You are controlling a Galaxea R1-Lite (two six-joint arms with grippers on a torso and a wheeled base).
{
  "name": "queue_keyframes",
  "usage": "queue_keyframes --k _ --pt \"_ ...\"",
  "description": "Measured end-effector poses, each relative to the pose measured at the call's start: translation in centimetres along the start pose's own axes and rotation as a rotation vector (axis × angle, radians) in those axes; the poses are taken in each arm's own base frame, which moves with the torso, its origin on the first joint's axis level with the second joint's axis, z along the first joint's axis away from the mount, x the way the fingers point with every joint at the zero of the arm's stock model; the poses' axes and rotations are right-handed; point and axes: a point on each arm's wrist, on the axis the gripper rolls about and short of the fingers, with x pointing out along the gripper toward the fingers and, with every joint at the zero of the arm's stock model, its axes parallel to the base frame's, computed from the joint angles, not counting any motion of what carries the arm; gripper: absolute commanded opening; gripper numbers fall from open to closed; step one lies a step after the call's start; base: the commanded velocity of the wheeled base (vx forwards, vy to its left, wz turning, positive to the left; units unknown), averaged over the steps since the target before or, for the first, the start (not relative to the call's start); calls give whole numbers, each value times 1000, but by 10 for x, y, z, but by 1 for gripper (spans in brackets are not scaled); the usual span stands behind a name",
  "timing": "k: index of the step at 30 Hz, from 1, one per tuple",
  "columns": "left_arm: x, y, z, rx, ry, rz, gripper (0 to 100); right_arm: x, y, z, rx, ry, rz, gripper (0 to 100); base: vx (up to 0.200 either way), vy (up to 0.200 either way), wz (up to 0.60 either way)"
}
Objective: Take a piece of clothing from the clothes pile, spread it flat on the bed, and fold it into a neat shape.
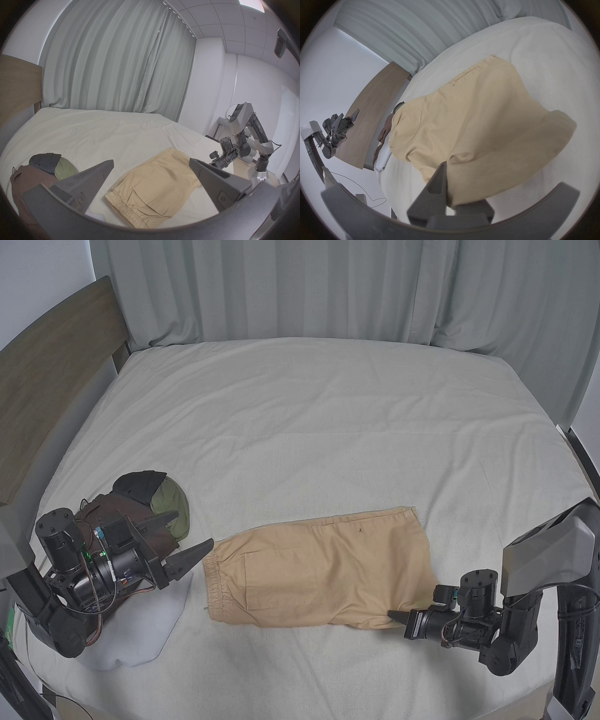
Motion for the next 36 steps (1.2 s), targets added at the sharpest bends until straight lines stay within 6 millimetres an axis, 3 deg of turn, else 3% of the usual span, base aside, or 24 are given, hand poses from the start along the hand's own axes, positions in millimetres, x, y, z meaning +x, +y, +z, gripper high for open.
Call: queue_keyframes --k 11,12,24,36 --pt "-1 0 1 -16 -2 -9 100 -2 0 -2 -2 8 -10 0 0 0 0" --pt "-1 0 1 -16 -3 -10 100 -3 0 -3 -1 11 -12 100 0 0 0" --pt "-1 0 1 -16 -3 -11 100 -21 4 -17 -44 88 -19 100 0 0 0" --pt "-1 0 1 -16 -4 -10 100 -58 50 -38 -164 214 170 100 0 0 0"
